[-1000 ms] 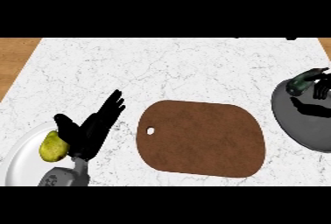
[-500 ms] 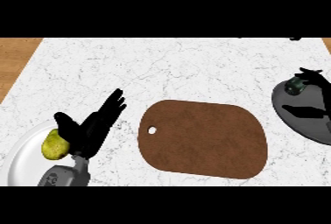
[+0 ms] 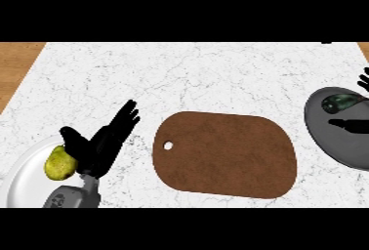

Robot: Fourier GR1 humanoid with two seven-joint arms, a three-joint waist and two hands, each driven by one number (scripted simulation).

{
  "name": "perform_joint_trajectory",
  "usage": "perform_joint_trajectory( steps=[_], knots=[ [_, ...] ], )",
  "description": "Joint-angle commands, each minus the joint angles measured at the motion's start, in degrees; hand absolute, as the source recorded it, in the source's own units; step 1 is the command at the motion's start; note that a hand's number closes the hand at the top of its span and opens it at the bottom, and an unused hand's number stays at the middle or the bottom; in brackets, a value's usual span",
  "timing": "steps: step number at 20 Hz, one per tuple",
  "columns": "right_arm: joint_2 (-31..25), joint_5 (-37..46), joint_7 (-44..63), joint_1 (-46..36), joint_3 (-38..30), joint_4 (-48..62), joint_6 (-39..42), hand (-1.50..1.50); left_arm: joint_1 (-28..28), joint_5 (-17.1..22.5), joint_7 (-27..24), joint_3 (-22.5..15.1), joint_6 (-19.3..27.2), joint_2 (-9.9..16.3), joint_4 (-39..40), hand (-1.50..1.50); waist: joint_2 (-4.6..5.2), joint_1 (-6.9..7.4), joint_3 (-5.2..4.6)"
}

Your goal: Pick the eggplant from the cutting board and place it in the pan

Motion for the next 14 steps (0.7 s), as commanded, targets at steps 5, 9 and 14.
perform_joint_trajectory(
  steps=[5, 9, 14],
  knots=[
    [-8.40, 0.08, -3.39, 4.20, 0.22, 2.01, 21.31, -1.50, -0.28, -0.10, -0.06, 1.07, 0.00, 0.36, 0.21, 0.00, 0.09, -0.48, 0.10],
    [-9.05, 0.19, -6.73, 7.53, 0.56, 1.06, 26.10, -1.50, -0.70, -0.28, 2.15, -0.02, 0.49, -0.10, -0.99, 0.00, 0.02, -0.72, 0.29],
    [-12.10, -0.30, -7.62, 9.77, 0.57, -0.57, 31.71, -1.50, 1.32, 0.07, 1.41, 0.52, 0.38, 0.12, -1.90, 0.00, -0.36, -0.95, 0.27]
  ],
)
